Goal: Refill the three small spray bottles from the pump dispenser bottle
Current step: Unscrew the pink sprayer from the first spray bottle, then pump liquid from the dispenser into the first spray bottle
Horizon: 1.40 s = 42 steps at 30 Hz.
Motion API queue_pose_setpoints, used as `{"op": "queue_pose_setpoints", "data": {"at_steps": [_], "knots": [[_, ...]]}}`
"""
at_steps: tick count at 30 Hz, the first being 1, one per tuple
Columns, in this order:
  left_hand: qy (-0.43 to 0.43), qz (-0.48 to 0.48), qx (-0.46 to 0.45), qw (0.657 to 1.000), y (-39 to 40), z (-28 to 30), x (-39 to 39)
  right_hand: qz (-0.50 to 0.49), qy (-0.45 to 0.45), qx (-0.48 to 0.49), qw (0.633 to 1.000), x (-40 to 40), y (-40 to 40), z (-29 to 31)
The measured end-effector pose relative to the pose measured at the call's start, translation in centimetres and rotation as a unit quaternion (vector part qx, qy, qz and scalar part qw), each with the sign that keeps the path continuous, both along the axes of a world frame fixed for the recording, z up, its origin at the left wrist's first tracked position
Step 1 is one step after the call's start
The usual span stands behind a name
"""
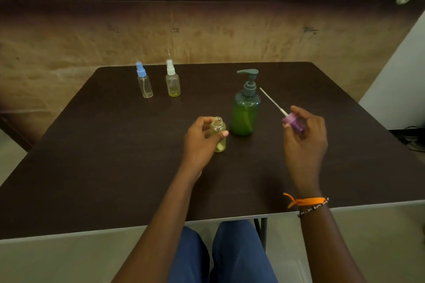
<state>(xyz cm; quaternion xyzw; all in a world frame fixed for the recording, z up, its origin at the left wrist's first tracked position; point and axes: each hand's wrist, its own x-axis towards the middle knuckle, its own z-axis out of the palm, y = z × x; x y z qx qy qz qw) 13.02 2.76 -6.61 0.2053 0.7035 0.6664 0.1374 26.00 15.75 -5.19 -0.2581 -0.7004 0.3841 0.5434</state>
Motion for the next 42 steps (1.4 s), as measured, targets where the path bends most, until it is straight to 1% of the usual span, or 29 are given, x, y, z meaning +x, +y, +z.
{"op": "queue_pose_setpoints", "data": {"at_steps": [3, 5, 7, 9, 16, 23, 27, 29, 31, 33, 37, 42], "knots": [[0.002, 0.004, -0.014, 1.000, 0.4, -0.5, 0.1, -0.057, -0.063, -0.009, 0.996, -0.3, 0.9, -1.8], [0.010, 0.005, -0.015, 1.000, 0.5, -0.6, 0.0, -0.060, -0.114, -0.015, 0.992, -0.7, 1.4, -2.6], [0.022, 0.007, -0.022, 0.999, 0.7, -0.6, 0.0, -0.049, -0.194, -0.011, 0.980, -1.2, 1.6, -2.9], [0.026, 0.009, -0.026, 0.999, 0.7, -0.5, 0.0, -0.042, -0.247, -0.010, 0.968, -1.6, 1.7, -3.1], [0.030, 0.012, -0.020, 0.999, 0.7, -0.8, 0.0, -0.036, -0.306, -0.026, 0.951, -2.2, 1.7, -3.8], [0.022, 0.016, -0.009, 1.000, 0.8, -0.6, 0.2, -0.044, -0.299, -0.011, 0.953, -2.0, 2.0, -3.6], [0.014, 0.015, -0.011, 1.000, 0.8, -0.7, 0.1, -0.060, -0.286, -0.001, 0.956, -1.8, 2.8, -2.5], [0.014, 0.016, -0.010, 1.000, 0.8, -0.6, 0.2, -0.061, -0.255, 0.007, 0.965, -1.9, 3.2, -1.6], [0.013, 0.013, -0.005, 1.000, 0.8, -0.4, 0.2, -0.046, -0.200, 0.021, 0.979, -2.2, 3.1, -0.6], [0.013, 0.013, -0.004, 1.000, 0.8, -0.4, 0.3, -0.035, -0.143, 0.060, 0.987, -2.9, 2.6, 0.4], [0.008, 0.029, 0.001, 1.000, 0.9, -0.4, 0.1, -0.012, -0.079, 0.156, 0.985, -5.0, 1.3, 2.0], [0.020, 0.035, -0.003, 0.999, 0.8, 0.0, -0.5, 0.046, -0.073, 0.204, 0.975, -7.5, 1.3, 2.7]]}}
